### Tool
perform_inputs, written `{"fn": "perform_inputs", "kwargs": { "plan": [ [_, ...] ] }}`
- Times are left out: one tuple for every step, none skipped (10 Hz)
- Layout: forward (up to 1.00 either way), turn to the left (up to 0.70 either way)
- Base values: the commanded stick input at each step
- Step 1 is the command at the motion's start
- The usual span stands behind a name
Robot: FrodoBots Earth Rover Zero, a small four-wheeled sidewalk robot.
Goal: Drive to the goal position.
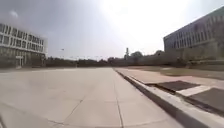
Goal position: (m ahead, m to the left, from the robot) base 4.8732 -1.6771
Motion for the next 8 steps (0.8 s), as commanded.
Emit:
{"fn": "perform_inputs", "kwargs": {
  "plan": [
    [0.70, 0.37],
    [0.70, 0.37],
    [0.70, 0.37],
    [0.70, 0.37],
    [0.70, 0.02],
    [0.70, 0.02],
    [0.70, 0.02],
    [0.70, 0.02]
  ]
}}
